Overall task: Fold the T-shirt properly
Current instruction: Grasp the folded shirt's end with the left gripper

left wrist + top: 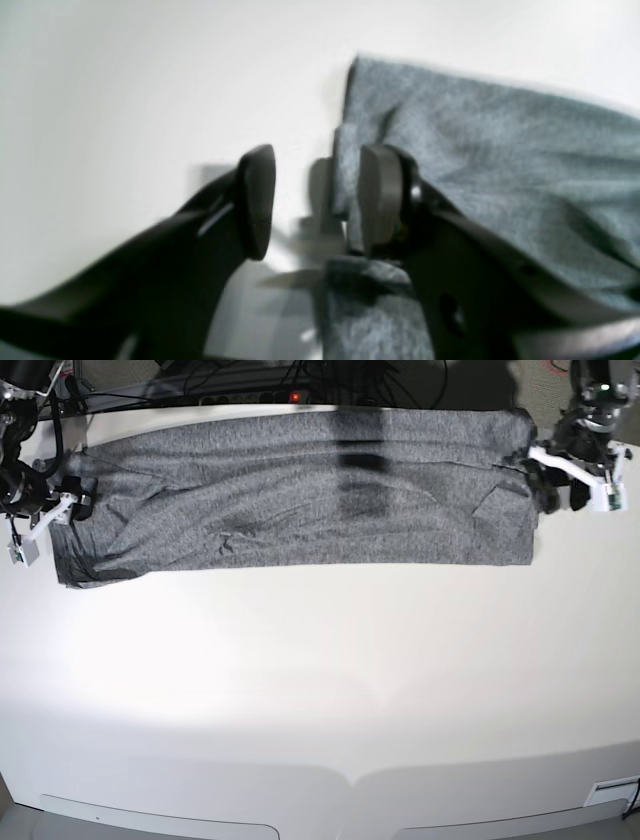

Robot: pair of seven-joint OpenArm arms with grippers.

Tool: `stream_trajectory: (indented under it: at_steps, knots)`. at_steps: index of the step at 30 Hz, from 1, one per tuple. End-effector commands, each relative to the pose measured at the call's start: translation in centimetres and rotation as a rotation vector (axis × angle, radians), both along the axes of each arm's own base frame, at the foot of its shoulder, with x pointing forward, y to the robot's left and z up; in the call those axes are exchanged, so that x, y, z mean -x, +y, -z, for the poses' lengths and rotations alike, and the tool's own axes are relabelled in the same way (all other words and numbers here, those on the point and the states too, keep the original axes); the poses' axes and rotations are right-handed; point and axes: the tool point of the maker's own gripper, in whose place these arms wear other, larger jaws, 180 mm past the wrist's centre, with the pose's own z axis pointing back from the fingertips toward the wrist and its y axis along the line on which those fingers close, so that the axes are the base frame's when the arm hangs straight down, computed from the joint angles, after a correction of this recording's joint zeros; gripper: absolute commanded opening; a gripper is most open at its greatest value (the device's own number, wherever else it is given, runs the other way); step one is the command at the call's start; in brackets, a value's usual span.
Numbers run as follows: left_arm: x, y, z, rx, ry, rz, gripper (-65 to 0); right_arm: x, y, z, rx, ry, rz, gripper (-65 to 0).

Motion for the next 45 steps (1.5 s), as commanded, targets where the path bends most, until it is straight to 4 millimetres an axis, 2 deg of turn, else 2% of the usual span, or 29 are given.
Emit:
stream_trajectory:
  at_steps: [1, 3, 5, 9, 12, 17, 23, 32, 38, 41, 45]
  knots:
    - [-0.3, 0.1, -1.4, 0.033, -0.041, 0.032, -38.4, -1.0, -0.9, -1.4, 0.027, -0.044, -0.008, -33.5]
    - [0.2, -0.1, -1.9, 0.082, -0.035, 0.089, -38.4, -1.0, -0.9, -1.4, 0.027, -0.044, -0.008, -33.5]
    - [0.9, -0.1, -1.6, 0.088, -0.006, 0.125, -38.4, -1.0, -0.9, -1.4, 0.027, -0.043, -0.008, -33.5]
    - [1.6, 0.7, 1.1, 0.123, 0.069, 0.124, -38.4, -1.0, -0.9, -1.4, 0.027, -0.040, -0.008, -33.5]
    - [1.7, 0.8, 2.9, 0.234, 0.107, 0.134, -38.4, -0.6, -0.9, -1.2, 0.027, -0.021, -0.009, -33.5]
    - [1.2, 0.3, 4.0, 0.504, 0.139, 0.099, -38.4, -0.4, -0.9, -1.1, 0.027, -0.005, -0.011, -33.5]
    - [1.7, 0.6, 5.7, 0.595, 0.166, 0.033, -38.4, -0.2, -0.8, -1.0, 0.026, 0.007, -0.012, -33.5]
    - [2.7, -1.9, 5.3, 0.761, 0.207, 0.068, -38.4, -0.2, -0.8, -1.0, 0.026, 0.006, -0.012, -33.5]
    - [2.8, -3.4, 3.7, 0.890, 0.192, 0.116, -39.0, -0.2, -0.8, -1.0, 0.026, 0.005, -0.012, -33.5]
    - [2.8, -3.5, 3.7, 0.894, 0.191, 0.115, -39.0, -0.2, -0.8, -1.0, 0.026, 0.006, -0.012, -33.6]
    - [2.7, -4.7, 4.3, 0.908, 0.190, 0.105, -39.0, -0.2, -0.8, -1.0, 0.026, 0.006, -0.012, -33.5]
